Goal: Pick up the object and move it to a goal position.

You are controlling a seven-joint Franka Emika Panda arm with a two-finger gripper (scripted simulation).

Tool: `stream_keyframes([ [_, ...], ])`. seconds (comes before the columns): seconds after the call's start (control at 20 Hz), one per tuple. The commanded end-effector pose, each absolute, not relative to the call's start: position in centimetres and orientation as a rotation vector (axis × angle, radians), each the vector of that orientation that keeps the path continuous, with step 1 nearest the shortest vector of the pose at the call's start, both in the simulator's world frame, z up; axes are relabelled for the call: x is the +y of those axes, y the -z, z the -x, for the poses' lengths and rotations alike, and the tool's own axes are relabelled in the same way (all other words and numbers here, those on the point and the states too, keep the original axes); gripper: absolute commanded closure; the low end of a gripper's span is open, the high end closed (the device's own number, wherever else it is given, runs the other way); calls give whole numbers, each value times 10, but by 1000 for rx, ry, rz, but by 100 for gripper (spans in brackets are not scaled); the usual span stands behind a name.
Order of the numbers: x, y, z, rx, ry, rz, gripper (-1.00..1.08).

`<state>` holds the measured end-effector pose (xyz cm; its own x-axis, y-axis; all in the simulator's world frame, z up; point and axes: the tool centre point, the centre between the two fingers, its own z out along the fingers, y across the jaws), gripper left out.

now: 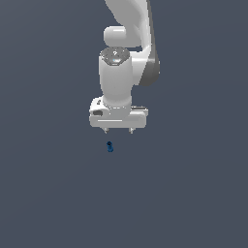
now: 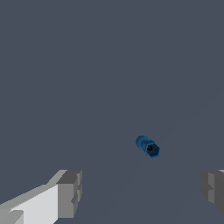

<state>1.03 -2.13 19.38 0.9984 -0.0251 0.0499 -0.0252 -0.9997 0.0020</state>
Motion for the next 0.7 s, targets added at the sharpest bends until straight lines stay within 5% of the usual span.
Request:
stream_keyframes([
  [0.0,-24,-188,-10,-82,-73,-3139,-92],
  [0.65,-54,-127,-3,-562,-25,-3096,-92],
])
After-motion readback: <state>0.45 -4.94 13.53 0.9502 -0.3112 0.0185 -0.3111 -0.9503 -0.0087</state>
